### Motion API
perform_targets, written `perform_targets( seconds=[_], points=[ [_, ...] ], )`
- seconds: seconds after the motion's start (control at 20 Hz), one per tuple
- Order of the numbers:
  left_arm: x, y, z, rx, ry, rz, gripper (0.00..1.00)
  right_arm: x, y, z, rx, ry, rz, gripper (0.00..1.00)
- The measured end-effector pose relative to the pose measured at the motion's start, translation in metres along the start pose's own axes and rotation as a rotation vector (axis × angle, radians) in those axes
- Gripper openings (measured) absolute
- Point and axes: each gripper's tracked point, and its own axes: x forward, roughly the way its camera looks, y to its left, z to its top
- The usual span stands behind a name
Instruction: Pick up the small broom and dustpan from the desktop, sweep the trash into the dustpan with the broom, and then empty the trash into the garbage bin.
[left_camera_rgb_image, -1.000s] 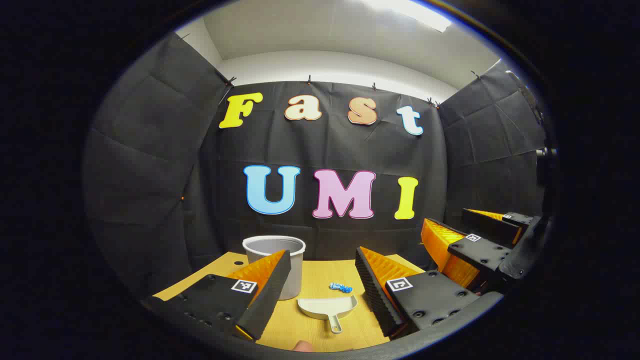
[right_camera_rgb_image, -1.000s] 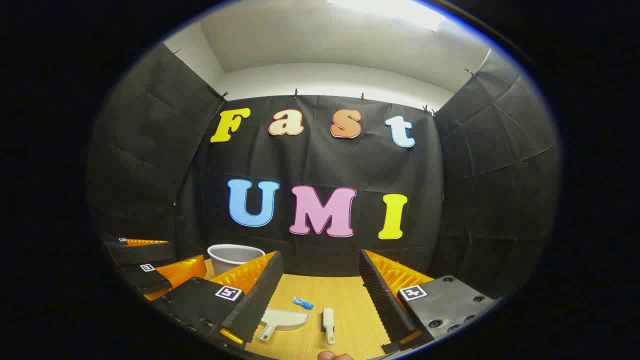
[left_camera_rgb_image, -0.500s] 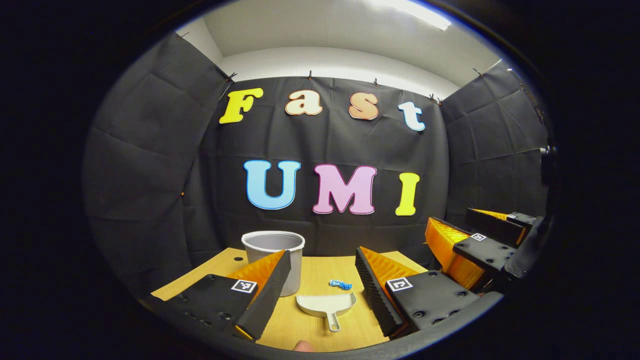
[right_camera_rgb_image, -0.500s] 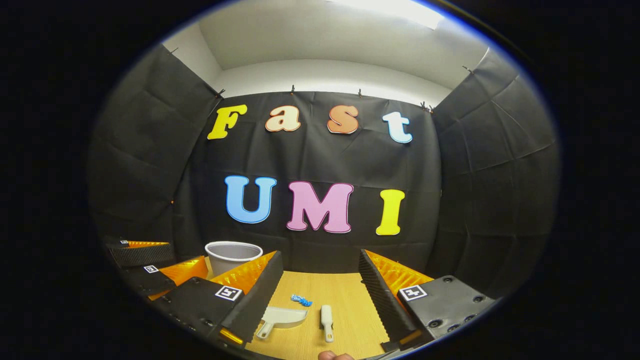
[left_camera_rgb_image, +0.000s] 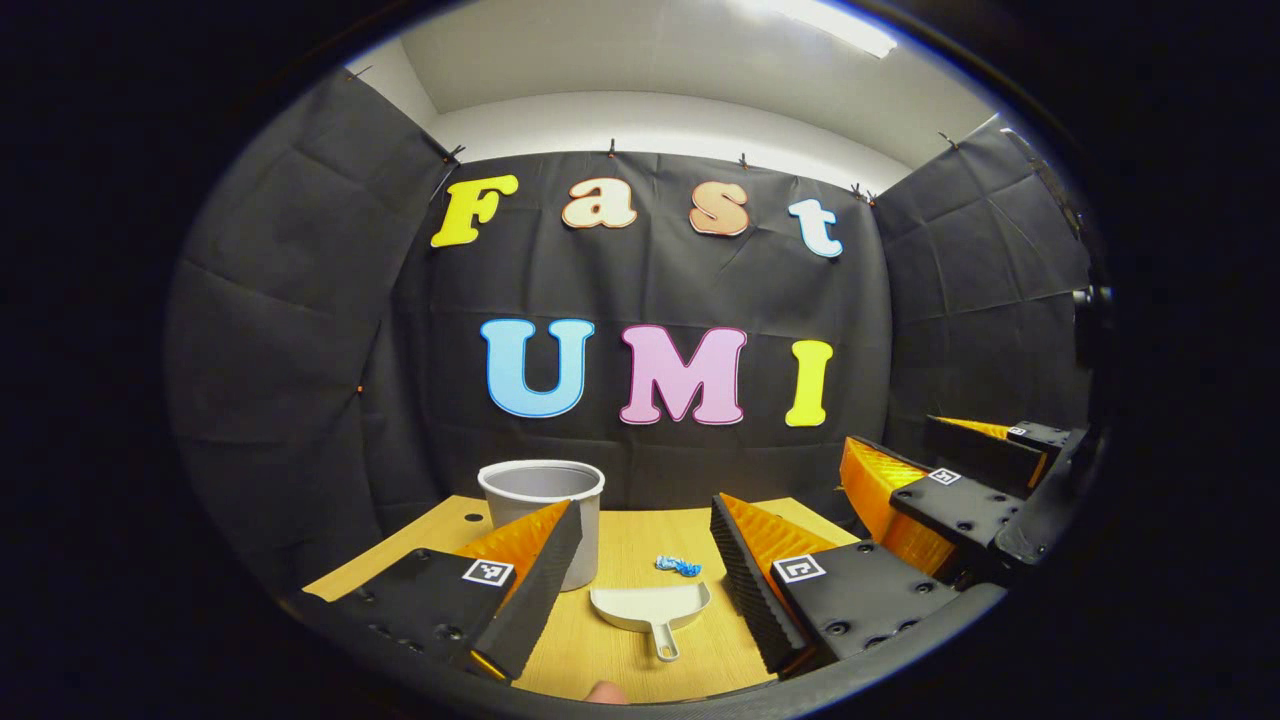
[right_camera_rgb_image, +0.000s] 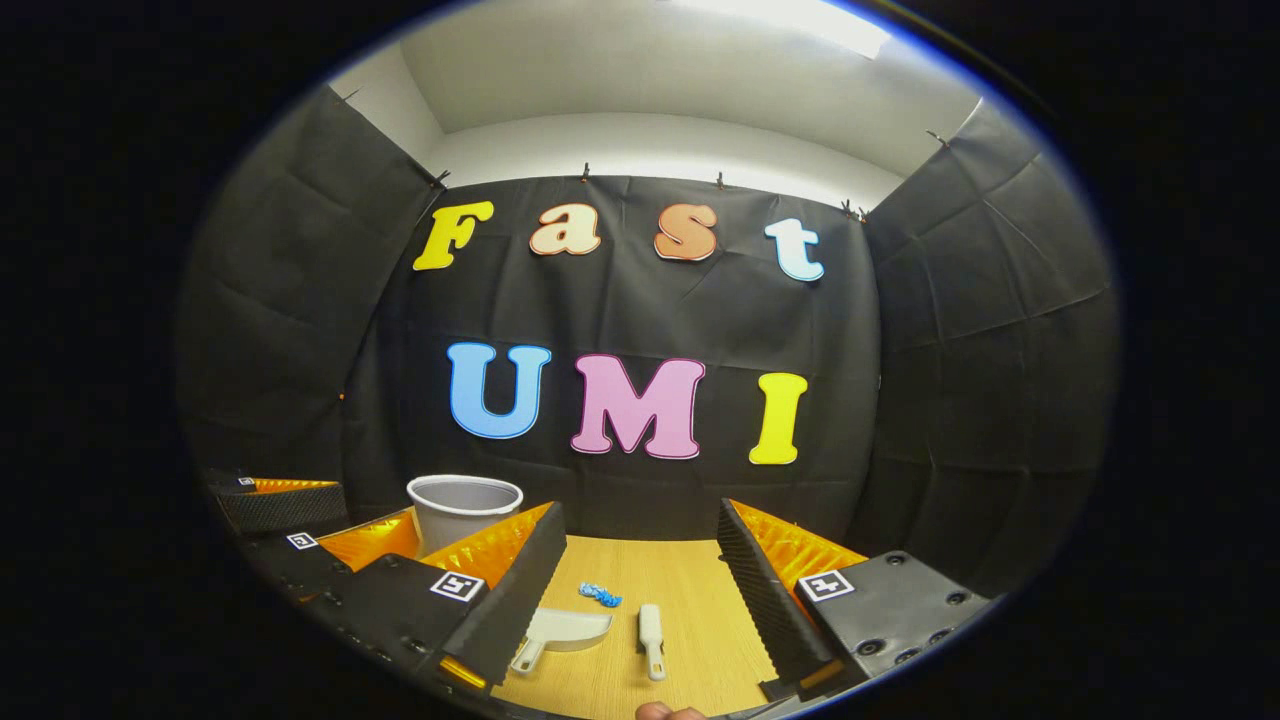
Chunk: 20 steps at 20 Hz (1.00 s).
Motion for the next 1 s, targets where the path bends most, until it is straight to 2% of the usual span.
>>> perform_targets(
  seconds=[0.2,0.4,0.6,0.7,0.85,1.0],
  points=[
    [0.0,0.012,-0.026,0.002,0.082,0.035,0.77,0.0,-0.004,-0.006,-0.036,0.014,-0.014,0.98],
    [0.005,0.007,-0.03,-0.039,0.085,0.013,0.77,-0.002,-0.017,-0.011,-0.058,0.026,-0.042,0.97],
    [0.016,-0.002,-0.06,-0.036,0.168,-0.001,0.77,0.004,-0.029,-0.019,-0.068,0.061,-0.056,0.98],
    [0.02,-0.01,-0.057,-0.057,0.159,-0.013,0.79,0.011,-0.036,-0.02,-0.063,0.065,-0.064,0.98],
    [0.035,-0.017,-0.051,-0.051,0.15,-0.022,0.77,0.025,-0.043,-0.026,-0.068,0.079,-0.068,0.98],
    [0.055,-0.014,-0.068,-0.025,0.222,0.006,0.77,0.045,-0.053,-0.03,-0.096,0.08,-0.081,0.97]
  ],
)
